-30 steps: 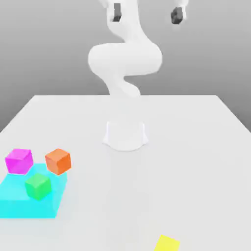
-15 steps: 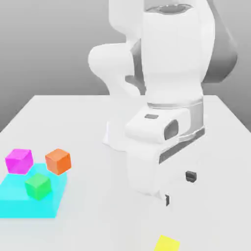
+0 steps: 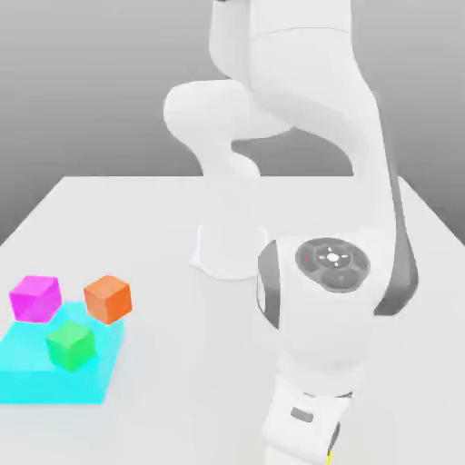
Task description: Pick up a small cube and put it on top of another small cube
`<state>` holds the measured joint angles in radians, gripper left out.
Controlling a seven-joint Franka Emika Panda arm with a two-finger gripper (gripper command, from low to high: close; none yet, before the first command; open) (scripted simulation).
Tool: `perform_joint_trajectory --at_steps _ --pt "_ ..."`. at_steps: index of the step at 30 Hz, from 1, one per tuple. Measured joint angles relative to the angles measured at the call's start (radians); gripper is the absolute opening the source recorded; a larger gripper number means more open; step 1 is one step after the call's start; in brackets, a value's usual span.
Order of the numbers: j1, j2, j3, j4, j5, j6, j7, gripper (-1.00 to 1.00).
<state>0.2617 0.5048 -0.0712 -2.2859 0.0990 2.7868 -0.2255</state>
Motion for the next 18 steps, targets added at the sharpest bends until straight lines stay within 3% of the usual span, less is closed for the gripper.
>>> perform_joint_trajectory --at_steps 7,14,18 --pt "0.011 -0.157 -0.037 -0.039 -0.023 -0.118 0.029 -1.0" --pt "-0.107 -0.382 -0.229 -0.15 -0.063 -0.228 0.238 -1.0" --pt "-0.261 -0.51 -0.308 -0.217 -0.122 -0.283 0.388 -1.0"
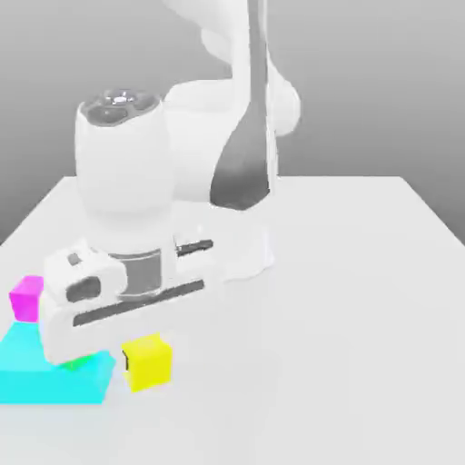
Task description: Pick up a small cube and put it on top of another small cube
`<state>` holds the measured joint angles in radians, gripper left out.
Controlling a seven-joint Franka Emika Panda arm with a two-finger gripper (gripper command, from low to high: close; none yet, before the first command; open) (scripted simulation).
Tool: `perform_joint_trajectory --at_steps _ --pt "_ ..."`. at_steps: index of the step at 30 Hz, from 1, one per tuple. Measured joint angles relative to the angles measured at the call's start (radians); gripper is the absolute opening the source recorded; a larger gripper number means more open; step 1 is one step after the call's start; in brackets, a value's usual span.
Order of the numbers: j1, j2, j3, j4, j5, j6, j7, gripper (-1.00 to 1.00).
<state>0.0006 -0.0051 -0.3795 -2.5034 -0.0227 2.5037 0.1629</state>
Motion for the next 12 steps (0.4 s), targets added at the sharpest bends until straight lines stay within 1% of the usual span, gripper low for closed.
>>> perform_joint_trajectory --at_steps 4,6,9,10,12 --pt "-0.11 -0.11 -0.04 -0.065 -0.051 -0.042 0.138 -1.0" --pt "-0.117 -0.081 -0.05 -0.083 -0.028 0.002 0.137 -1.0" --pt "-0.118 0.01 -0.045 -0.101 0.036 0.104 0.095 -1.0" --pt "-0.119 0.03 -0.042 -0.105 0.05 0.126 0.085 1.0" --pt "-0.116 0.03 -0.042 -0.105 0.05 0.126 0.085 1.0"
